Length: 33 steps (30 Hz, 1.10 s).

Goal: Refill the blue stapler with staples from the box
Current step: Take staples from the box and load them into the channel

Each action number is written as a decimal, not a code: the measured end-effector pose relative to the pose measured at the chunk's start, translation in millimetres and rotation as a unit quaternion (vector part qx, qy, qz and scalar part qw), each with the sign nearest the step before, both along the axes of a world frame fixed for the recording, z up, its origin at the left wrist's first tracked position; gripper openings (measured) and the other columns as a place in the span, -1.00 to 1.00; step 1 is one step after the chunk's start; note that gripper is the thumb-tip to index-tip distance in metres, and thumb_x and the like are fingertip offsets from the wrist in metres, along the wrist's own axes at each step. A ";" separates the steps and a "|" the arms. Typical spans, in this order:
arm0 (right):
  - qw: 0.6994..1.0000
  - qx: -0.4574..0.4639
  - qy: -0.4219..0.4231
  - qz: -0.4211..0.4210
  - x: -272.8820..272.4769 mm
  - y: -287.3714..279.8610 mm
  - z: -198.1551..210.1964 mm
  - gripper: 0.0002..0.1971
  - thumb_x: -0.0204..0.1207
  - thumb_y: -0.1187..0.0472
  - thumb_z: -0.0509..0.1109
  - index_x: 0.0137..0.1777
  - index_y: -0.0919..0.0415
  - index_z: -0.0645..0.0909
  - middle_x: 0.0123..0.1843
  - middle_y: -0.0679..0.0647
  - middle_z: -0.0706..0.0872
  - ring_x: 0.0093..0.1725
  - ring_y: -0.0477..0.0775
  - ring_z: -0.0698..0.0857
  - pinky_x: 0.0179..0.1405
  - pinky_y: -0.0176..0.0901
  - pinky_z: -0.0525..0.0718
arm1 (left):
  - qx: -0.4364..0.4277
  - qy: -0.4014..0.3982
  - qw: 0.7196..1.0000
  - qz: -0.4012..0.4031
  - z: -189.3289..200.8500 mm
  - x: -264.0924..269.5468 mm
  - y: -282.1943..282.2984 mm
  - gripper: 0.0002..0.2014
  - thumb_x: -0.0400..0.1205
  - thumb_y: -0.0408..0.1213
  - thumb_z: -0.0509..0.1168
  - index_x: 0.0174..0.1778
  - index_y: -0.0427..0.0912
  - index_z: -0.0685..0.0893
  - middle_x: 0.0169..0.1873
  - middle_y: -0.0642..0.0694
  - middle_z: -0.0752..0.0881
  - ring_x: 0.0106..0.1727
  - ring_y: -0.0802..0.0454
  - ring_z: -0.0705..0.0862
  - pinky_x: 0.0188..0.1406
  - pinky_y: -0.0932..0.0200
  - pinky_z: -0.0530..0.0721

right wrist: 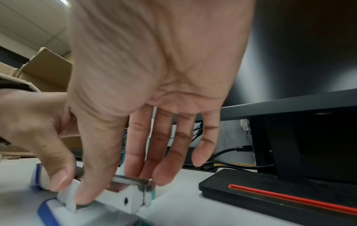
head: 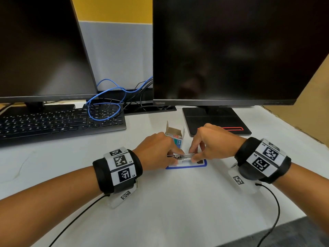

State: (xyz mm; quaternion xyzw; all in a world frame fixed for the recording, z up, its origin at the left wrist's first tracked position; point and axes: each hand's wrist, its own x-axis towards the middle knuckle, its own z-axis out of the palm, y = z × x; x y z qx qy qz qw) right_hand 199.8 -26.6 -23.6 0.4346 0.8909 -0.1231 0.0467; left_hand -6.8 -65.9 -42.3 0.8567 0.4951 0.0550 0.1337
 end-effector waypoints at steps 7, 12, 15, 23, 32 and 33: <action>0.991 0.045 0.123 -0.021 2.6 1.6 22.0 -0.76 0.42 -0.04 0.56 -0.03 0.07 0.82 -0.08 -0.06 0.86 -0.23 -0.11 0.75 -0.16 -0.19 0.81 | 0.018 -0.012 0.999 0.026 4.3 -11.2 -0.3 -0.61 0.53 -0.03 0.46 0.29 0.07 0.77 0.08 -0.01 0.84 -0.01 0.04 0.76 0.02 0.05 0.79; 0.981 0.080 0.179 -0.013 -2.7 5.1 27.6 -0.73 0.47 0.08 0.54 0.17 0.06 0.79 0.00 -0.13 0.79 -0.17 -0.07 0.78 -0.14 -0.28 0.80 | 0.102 -0.158 0.970 0.154 17.8 -23.3 8.6 -0.82 0.48 -0.08 0.54 -0.17 -0.12 0.83 -0.27 0.09 0.79 -0.33 0.17 0.70 -0.20 0.20 0.78; 0.982 0.067 0.177 0.003 -8.9 9.6 14.8 -0.69 0.51 0.09 0.50 0.24 0.09 0.77 0.20 0.00 0.80 -0.13 -0.07 0.79 -0.11 -0.18 0.84 | 0.112 -0.177 0.966 0.153 23.8 -27.0 14.2 -0.72 0.48 -0.11 0.54 0.08 -0.07 0.77 -0.08 0.06 0.76 -0.21 0.14 0.74 -0.14 0.17 0.78; 0.986 0.077 0.146 0.020 -16.5 10.2 1.8 -0.65 0.50 0.02 0.48 0.23 0.15 0.78 0.27 0.08 0.75 -0.03 -0.04 0.74 -0.06 -0.14 0.84 | 0.033 -0.119 0.986 0.110 11.0 -20.7 18.8 -0.65 0.55 -0.12 0.47 0.27 -0.01 0.74 0.26 0.02 0.68 0.08 0.07 0.72 0.02 0.10 0.80; 0.982 0.086 0.162 0.032 -16.1 12.7 -5.0 -0.73 0.54 0.18 0.47 0.22 0.15 0.78 0.27 0.08 0.71 -0.04 -0.11 0.67 0.00 -0.26 0.80 | 0.050 -0.077 0.993 0.078 9.5 -18.5 22.9 -0.73 0.59 -0.19 0.41 0.21 -0.03 0.79 0.31 -0.01 0.68 0.24 0.02 0.65 0.11 0.11 0.75; 0.982 0.089 0.164 0.034 -15.9 13.0 -5.8 -0.73 0.55 0.20 0.46 0.23 0.14 0.78 0.28 0.08 0.71 -0.02 -0.10 0.67 0.02 -0.24 0.81 | 0.051 -0.086 0.992 0.081 9.3 -19.2 23.6 -0.74 0.60 -0.21 0.41 0.20 -0.04 0.80 0.29 -0.01 0.70 0.22 0.03 0.66 0.09 0.11 0.77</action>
